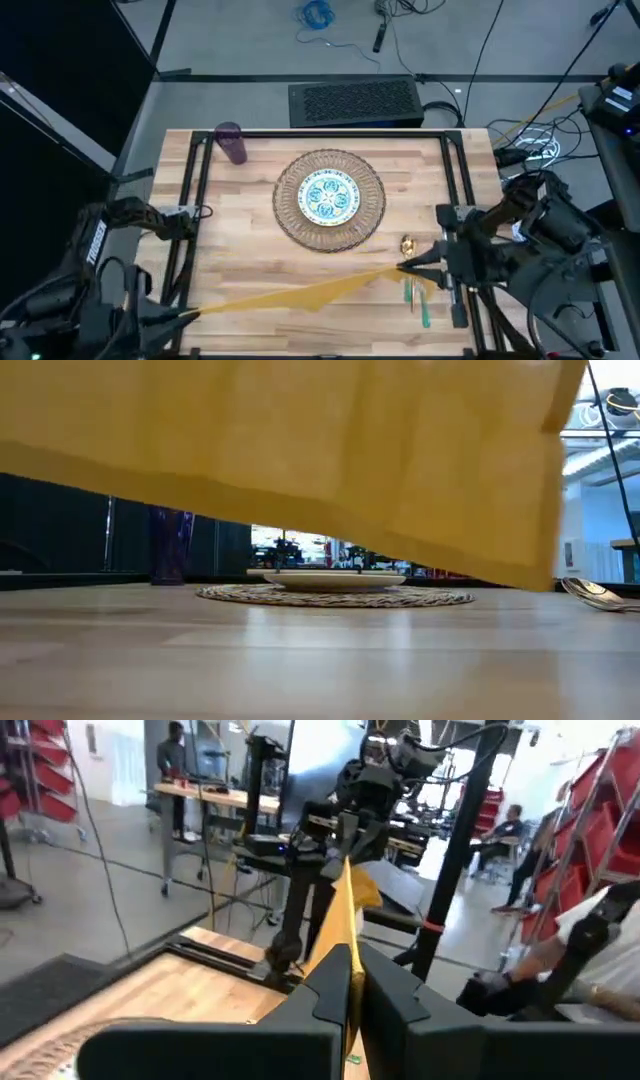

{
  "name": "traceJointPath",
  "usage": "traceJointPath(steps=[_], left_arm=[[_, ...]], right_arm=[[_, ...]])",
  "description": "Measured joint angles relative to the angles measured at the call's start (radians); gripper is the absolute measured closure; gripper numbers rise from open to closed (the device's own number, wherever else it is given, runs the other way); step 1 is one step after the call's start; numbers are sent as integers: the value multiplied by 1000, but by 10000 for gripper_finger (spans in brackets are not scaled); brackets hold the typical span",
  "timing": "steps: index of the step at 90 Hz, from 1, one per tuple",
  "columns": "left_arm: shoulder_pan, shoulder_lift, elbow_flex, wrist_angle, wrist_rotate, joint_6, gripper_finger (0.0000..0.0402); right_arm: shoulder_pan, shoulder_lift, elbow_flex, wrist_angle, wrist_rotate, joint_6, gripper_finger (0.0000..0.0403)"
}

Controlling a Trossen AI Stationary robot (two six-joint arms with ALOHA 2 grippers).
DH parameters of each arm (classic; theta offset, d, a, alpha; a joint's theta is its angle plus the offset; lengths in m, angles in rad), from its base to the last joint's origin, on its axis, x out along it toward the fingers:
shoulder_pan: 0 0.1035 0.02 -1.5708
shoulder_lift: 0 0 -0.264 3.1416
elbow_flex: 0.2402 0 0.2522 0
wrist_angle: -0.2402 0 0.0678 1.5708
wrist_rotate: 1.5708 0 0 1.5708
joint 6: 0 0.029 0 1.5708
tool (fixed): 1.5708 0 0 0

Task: Set table place
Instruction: Fold the yellow table napkin

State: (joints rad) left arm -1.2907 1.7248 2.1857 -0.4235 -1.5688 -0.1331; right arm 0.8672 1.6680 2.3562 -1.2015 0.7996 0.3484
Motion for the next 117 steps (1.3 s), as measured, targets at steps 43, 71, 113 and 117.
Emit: traceJointPath(steps=[43,71,113,117], left_arm=[[12,5,-1,17,-4,8,402],[16,5,-1,-14,-4,8,402],[157,-32,-2,-1063,172,-981,402],[179,-45,-3,-1155,208,-1089,402]], right_arm=[[-22,0,0,-50,5,14,403],[-21,0,0,-53,5,9,403],[-320,47,-1,-235,8,-74,403],[-354,48,-1,-221,6,-108,403]])
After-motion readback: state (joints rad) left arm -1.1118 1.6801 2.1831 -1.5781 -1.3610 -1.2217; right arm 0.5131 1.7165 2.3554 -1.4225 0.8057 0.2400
